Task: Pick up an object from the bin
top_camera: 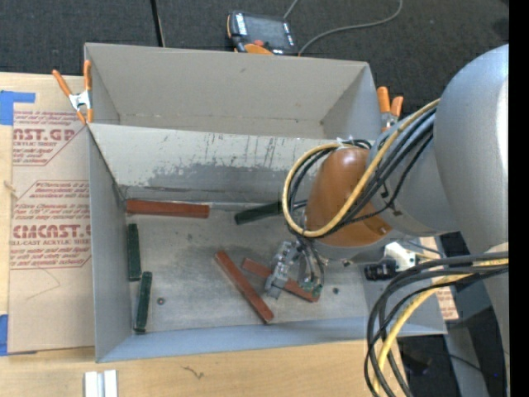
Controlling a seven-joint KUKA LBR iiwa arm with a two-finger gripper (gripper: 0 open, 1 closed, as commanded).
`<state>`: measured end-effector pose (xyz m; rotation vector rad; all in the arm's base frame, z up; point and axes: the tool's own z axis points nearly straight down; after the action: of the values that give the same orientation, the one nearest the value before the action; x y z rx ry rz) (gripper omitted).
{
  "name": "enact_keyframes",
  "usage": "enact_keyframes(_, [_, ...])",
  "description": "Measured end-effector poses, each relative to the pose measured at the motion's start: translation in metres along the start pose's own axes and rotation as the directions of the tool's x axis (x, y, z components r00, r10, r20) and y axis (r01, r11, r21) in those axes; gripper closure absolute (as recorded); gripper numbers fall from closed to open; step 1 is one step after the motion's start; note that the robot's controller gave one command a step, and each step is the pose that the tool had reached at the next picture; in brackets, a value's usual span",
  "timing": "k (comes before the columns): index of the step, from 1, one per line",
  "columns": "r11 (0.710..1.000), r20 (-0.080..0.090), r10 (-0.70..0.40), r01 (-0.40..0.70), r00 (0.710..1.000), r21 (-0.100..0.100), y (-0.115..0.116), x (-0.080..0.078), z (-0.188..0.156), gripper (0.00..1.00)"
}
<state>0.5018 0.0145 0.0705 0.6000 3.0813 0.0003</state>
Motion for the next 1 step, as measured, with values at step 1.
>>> enact_keyframes(1, [1.000,0.000,0.000,0.000,1.000,0.000,0.0000,0.0000,0.0000,1.00])
